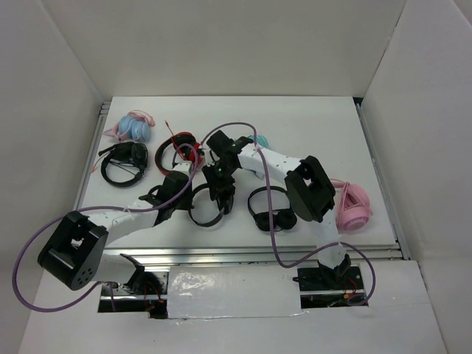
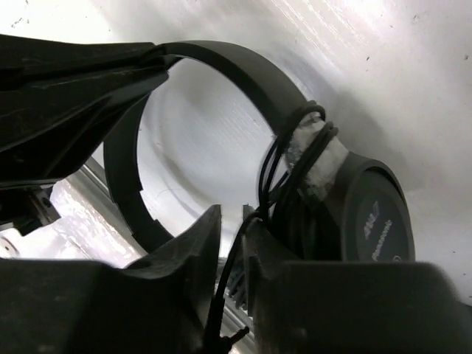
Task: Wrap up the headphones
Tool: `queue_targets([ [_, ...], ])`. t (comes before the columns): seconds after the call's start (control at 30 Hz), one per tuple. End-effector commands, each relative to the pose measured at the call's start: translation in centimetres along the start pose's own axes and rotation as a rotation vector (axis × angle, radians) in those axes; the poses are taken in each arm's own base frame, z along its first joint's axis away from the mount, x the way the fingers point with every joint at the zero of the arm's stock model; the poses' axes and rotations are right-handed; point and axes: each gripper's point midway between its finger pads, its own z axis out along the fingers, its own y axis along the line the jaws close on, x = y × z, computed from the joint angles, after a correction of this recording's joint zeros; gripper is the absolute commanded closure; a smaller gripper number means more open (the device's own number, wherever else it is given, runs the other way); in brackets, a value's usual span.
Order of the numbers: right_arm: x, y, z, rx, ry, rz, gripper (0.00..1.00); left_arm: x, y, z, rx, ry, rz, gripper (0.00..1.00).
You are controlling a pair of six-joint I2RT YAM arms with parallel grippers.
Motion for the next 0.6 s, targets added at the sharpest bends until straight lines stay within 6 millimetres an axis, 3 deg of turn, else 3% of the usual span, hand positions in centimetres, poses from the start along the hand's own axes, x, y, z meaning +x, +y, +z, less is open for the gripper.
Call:
queue_targets([
  [0.0, -0.8, -1.0, -0.3, 0.059, -0.010, 0.011, 0.72, -1.6, -1.5, 0.5, 0.068, -0.058, -0.034, 1.00],
  [0.13, -0.4, -1.5, 0.1, 0.101, 0.012, 0.016, 0.71, -1.4, -1.5, 0.6, 0.070, -0.040, -0.025, 1.00],
  [0.27, -0.3, -2.1, 0.1, 0.149, 0.002, 0.030, 0.61, -1.2, -1.5, 0.4, 0.072, -0.023, -0.024, 1.00],
  [0.37, -0.3, -2.7, 0.3, 0.184, -0.003, 0.055, 0.60, -1.2, -1.5, 0.1, 0.065, -0.006, -0.023, 0.87],
  [0.4, -0.2, -2.7, 0.3, 0.186, -0.002, 0.056, 0.60, -1.1, -1.4, 0.0, 0.065, -0.006, -0.023, 0.77],
  [0.57, -0.4, -2.9, 0.2, 0.228, -0.019, 0.066, 0.55, -1.1, -1.0, -0.5, 0.047, -0.012, -0.037, 0.60],
])
